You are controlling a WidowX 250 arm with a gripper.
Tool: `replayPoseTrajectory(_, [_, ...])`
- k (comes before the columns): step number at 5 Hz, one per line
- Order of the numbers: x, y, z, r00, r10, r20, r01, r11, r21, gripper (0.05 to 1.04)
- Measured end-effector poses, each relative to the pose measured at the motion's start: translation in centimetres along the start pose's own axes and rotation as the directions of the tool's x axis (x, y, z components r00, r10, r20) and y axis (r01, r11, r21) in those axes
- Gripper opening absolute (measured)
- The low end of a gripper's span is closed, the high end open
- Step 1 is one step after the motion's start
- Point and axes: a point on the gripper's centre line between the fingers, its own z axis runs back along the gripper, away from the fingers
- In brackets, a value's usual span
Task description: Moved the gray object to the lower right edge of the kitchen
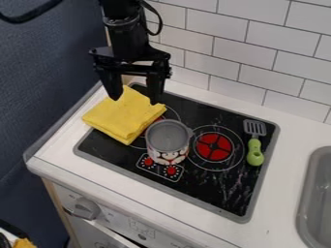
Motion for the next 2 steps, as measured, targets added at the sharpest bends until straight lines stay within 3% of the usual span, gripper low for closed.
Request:
replayPoseTrajectory(1, [-0.2,0.1,-0.8,1.0,0.006,-0.027,-0.006,1.0,0.001,1.001])
replayPoseTrajectory(2, [0.4,1.0,-2.4,0.993,0.112,-0.03,-0.111,0.994,0.02,1.001])
